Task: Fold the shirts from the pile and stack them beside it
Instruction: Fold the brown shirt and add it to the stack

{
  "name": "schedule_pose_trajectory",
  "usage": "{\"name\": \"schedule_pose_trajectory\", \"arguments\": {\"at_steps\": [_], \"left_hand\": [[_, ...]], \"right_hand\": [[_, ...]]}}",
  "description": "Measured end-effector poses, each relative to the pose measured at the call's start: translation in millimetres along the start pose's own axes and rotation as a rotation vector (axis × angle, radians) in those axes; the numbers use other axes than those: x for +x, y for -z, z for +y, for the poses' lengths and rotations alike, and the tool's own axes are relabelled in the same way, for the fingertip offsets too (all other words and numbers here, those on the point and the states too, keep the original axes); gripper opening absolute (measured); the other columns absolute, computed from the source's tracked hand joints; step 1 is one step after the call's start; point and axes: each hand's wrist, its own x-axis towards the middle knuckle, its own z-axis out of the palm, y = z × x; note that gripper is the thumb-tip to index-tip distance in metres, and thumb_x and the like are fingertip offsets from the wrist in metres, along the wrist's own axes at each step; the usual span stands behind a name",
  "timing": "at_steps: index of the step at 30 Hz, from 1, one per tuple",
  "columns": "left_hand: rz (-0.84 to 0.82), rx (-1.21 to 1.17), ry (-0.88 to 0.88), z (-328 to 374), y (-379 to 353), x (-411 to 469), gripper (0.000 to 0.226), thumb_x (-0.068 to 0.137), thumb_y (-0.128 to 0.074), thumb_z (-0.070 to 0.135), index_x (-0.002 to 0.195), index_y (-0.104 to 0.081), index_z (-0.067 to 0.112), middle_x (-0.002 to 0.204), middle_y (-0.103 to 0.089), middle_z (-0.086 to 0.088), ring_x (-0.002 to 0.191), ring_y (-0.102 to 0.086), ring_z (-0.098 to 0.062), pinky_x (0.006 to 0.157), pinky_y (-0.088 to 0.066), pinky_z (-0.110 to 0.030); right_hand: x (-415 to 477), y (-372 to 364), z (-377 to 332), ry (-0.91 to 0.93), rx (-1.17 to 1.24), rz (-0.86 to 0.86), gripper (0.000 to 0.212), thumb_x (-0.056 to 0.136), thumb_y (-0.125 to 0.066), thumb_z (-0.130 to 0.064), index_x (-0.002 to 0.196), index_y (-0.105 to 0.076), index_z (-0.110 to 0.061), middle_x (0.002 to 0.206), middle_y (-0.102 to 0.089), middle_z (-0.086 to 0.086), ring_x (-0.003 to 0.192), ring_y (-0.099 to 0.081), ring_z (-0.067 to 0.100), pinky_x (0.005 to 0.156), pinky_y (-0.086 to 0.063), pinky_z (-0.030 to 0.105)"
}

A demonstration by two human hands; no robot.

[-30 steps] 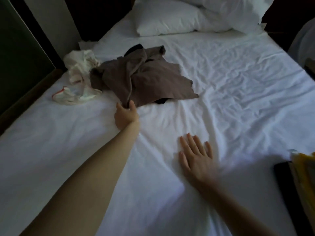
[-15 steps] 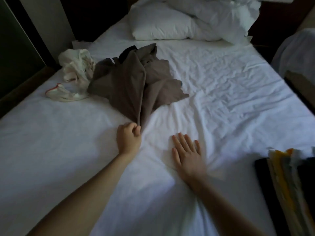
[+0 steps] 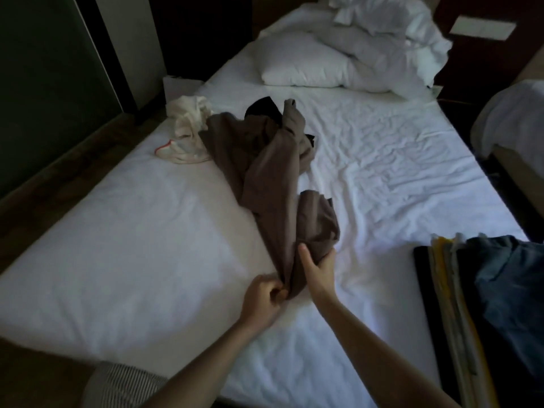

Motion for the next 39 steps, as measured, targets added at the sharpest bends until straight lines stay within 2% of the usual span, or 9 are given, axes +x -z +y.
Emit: {"name": "schedule_pose_trajectory", "arguments": {"at_steps": [4,9,13,17,20,25,30,35,39], "left_hand": [[-0.146,-0.089,0.061,5,13,-40,0.021,0.073,-0.054,0.023,0.054,-0.048,0.016,0.064,-0.055,-0.004,0.065,-0.051,-0.017,0.059,-0.028,-0.024],[-0.333,-0.06,0.121,22,26,-63,0.023,0.085,-0.062,0.008,0.062,-0.056,0.007,0.069,-0.05,0.001,0.067,-0.046,-0.008,0.058,-0.03,-0.015],[-0.468,-0.217,0.259,30,26,-75,0.036,0.082,-0.067,0.01,0.052,-0.053,0.025,0.049,-0.053,0.017,0.054,-0.048,0.008,0.063,-0.038,-0.021],[-0.129,-0.314,0.281,54,36,-61,0.03,0.079,-0.061,0.04,0.059,-0.054,0.019,0.054,-0.052,0.008,0.058,-0.05,-0.004,0.06,-0.037,-0.024],[-0.036,-0.107,0.206,82,34,-26,0.029,0.084,-0.062,0.037,0.072,-0.054,0.012,0.065,-0.055,0.002,0.072,-0.058,-0.019,0.067,-0.041,-0.03],[-0.505,0.331,0.111,119,-8,11,0.068,0.087,-0.055,0.053,0.143,-0.033,0.02,0.151,-0.027,-0.004,0.138,-0.024,-0.029,0.109,-0.027,-0.04],[-0.464,0.675,0.034,117,-39,-8,0.046,0.095,-0.05,0.033,0.136,-0.04,0.014,0.151,-0.025,-0.008,0.136,-0.027,-0.032,0.107,-0.029,-0.042],[-0.418,0.056,0.091,104,-8,5,0.011,0.089,-0.059,0.014,0.081,-0.054,0.018,0.1,-0.059,-0.008,0.096,-0.059,-0.024,0.076,-0.041,-0.026],[-0.503,-0.719,0.337,112,66,14,0.006,0.087,-0.061,0.011,0.088,-0.061,0.018,0.079,-0.059,-0.002,0.07,-0.054,-0.012,0.059,-0.044,-0.02]], "right_hand": [[-15,-3,2,0.045,-0.305,-0.095,0.11,0.071,-0.079,-0.037,0.15,-0.007,-0.012,0.154,-0.02,0.008,0.14,-0.025,0.024,0.112,-0.029,0.038],[-29,16,-3,0.049,-0.575,-0.317,0.05,0.084,-0.059,-0.013,0.132,-0.05,-0.019,0.125,-0.061,0.009,0.116,-0.055,0.03,0.095,-0.044,0.038],[-57,48,4,0.046,-0.538,-0.427,0.039,0.083,-0.057,-0.004,0.12,-0.059,-0.013,0.114,-0.066,0.009,0.108,-0.059,0.027,0.091,-0.045,0.034],[-77,89,10,0.057,-0.68,-0.664,0.028,0.083,-0.056,-0.001,0.108,-0.063,-0.01,0.104,-0.065,0.006,0.1,-0.058,0.021,0.079,-0.041,0.025],[-81,112,3,-0.014,-0.835,-0.847,0.019,0.083,-0.056,-0.004,0.09,-0.06,-0.02,0.096,-0.06,0.001,0.095,-0.056,0.021,0.081,-0.043,0.026],[-85,132,0,-0.03,-0.95,-0.993,0.02,0.089,-0.056,-0.017,0.108,-0.06,-0.01,0.112,-0.06,0.009,0.103,-0.056,0.021,0.087,-0.044,0.028],[-91,152,-1,-0.189,-0.794,-1.032,0.04,0.096,-0.042,-0.048,0.123,-0.055,-0.021,0.109,-0.059,-0.005,0.096,-0.054,0.01,0.081,-0.046,0.025],[-76,155,-1,-0.336,-0.521,-0.713,0.038,0.098,-0.036,-0.047,0.112,-0.058,-0.019,0.098,-0.062,-0.003,0.081,-0.058,0.01,0.072,-0.042,0.022],[-47,143,-10,-0.425,0.126,-0.44,0.031,0.097,-0.043,-0.042,0.122,-0.045,-0.023,0.117,-0.055,0.006,0.098,-0.059,0.022,0.085,-0.047,0.033]]}}
